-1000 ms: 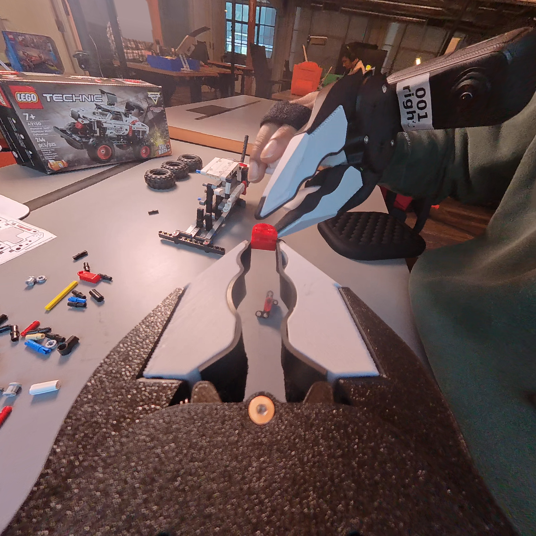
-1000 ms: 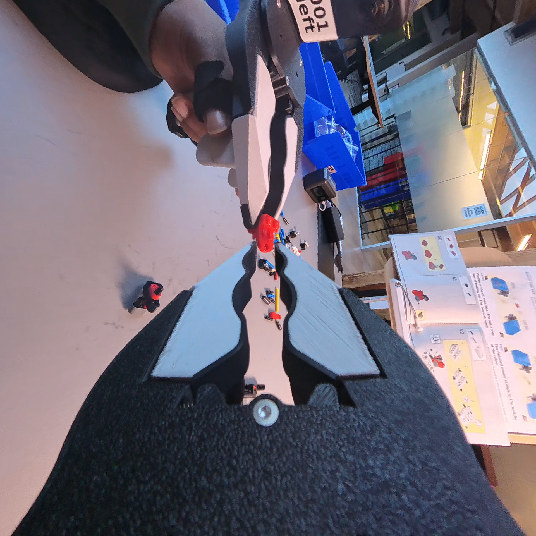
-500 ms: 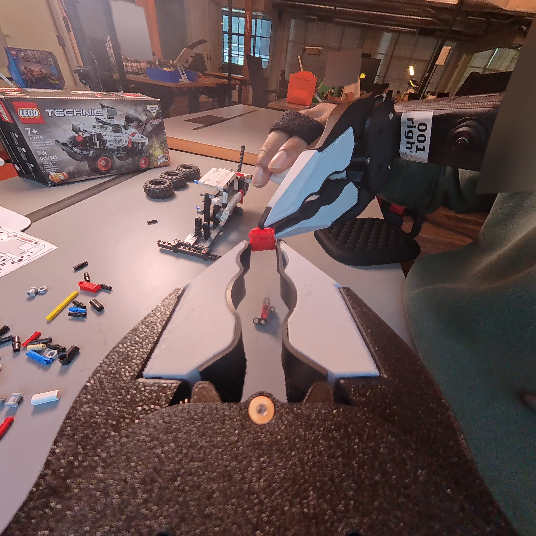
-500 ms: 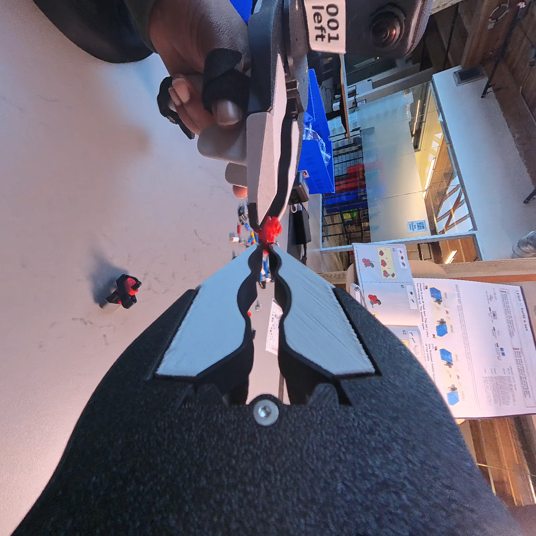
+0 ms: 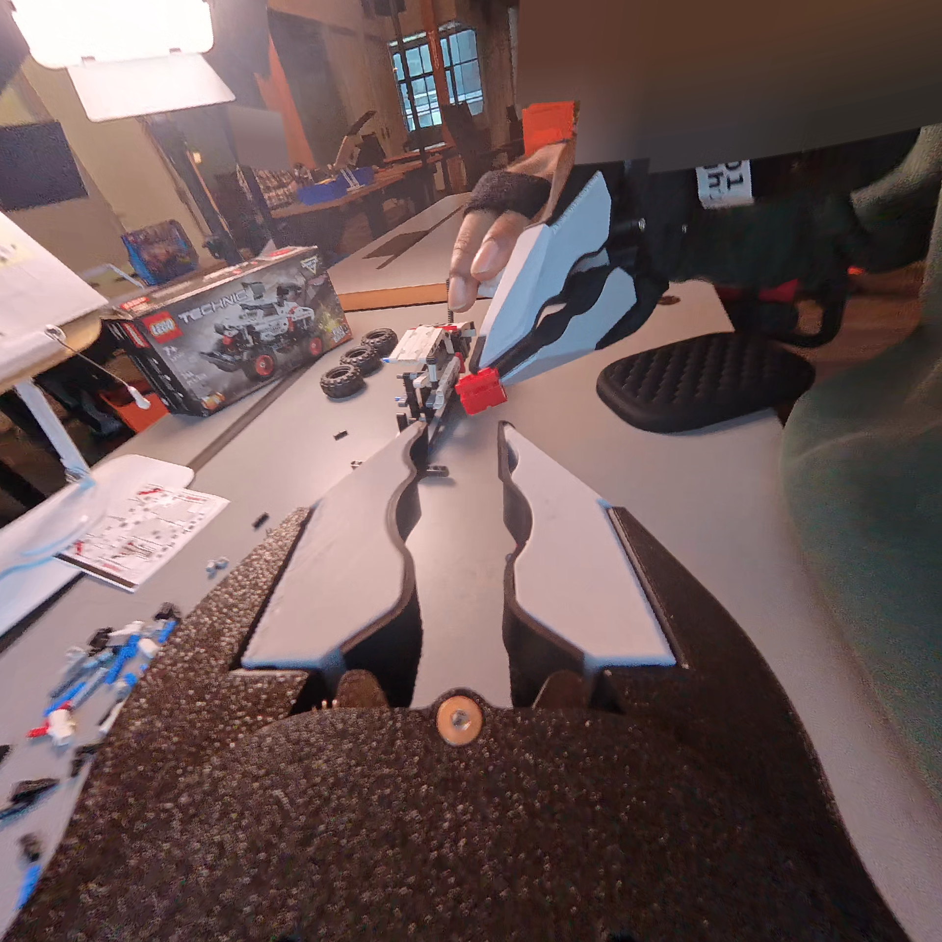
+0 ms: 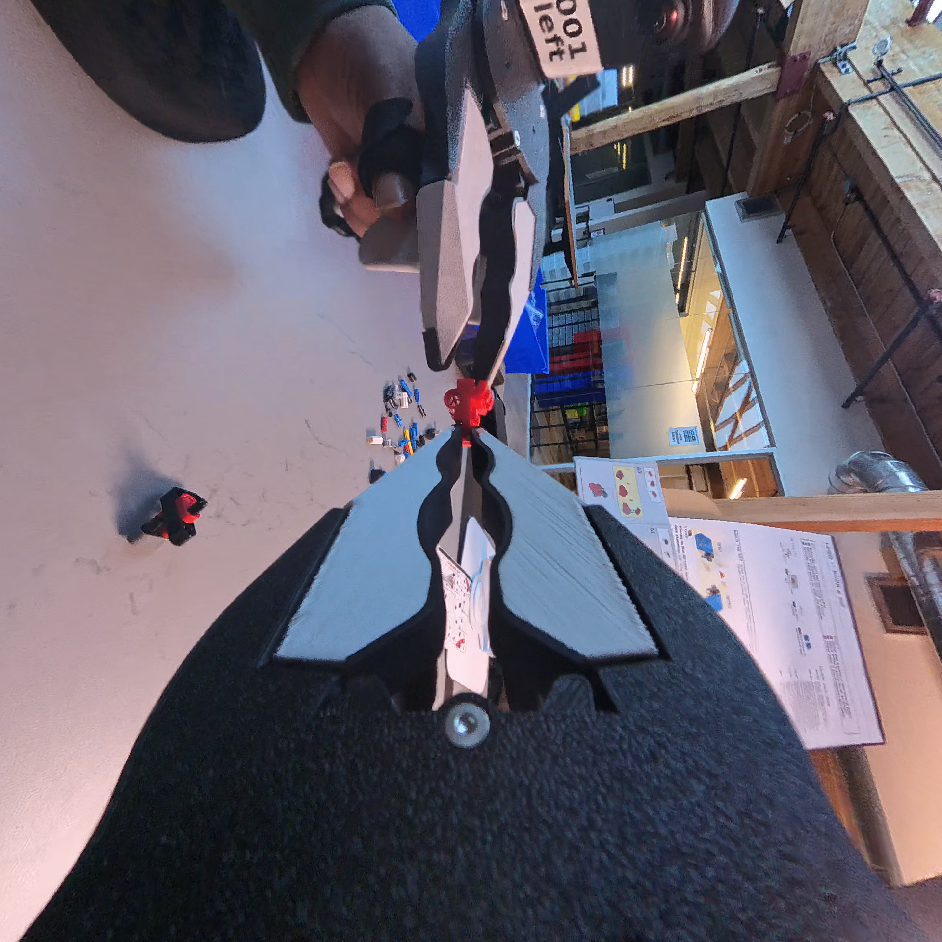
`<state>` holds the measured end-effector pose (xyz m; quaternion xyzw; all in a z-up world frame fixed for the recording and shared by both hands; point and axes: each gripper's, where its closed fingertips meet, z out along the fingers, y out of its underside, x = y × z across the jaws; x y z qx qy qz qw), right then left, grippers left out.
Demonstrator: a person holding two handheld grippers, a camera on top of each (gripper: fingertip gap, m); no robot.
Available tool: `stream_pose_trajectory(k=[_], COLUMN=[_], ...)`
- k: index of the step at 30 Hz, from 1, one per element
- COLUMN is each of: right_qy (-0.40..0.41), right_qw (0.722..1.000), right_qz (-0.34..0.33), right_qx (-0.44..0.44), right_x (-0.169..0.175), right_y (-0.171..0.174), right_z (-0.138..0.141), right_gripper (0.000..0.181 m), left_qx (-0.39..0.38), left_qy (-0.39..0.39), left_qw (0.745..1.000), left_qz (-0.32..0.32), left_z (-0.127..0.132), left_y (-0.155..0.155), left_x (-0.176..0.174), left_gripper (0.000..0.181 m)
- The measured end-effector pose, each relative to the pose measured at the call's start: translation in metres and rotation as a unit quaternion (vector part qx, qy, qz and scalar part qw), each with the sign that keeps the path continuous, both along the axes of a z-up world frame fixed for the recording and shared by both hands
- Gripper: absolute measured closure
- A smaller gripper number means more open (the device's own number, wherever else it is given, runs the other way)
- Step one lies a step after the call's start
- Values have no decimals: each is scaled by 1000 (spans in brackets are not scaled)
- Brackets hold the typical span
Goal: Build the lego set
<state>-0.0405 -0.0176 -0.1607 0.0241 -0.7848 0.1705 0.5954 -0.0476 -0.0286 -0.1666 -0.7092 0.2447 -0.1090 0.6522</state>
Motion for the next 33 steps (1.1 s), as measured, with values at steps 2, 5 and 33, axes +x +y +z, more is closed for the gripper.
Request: stream_pose_trajectory(k=[2,5,33], right_qy=[-18,-60,-143], right_qw=[1000,997,983], right_qz=[14,32,15], right_qx=[-15,-44,-112], right_x=[4,8,14], right_y=[-2,-5,-5], right_z=[3,5,-5], right_gripper=[178,179,178], left_qx=[20,47,55], left_qy=[53,136,399], left_qw=[998,990,915], left_qz=[2,-4,2], left_z=[5,11,-6], left_y=[-5,-9,4], left_x=[0,5,22], left_gripper=[156,157,167])
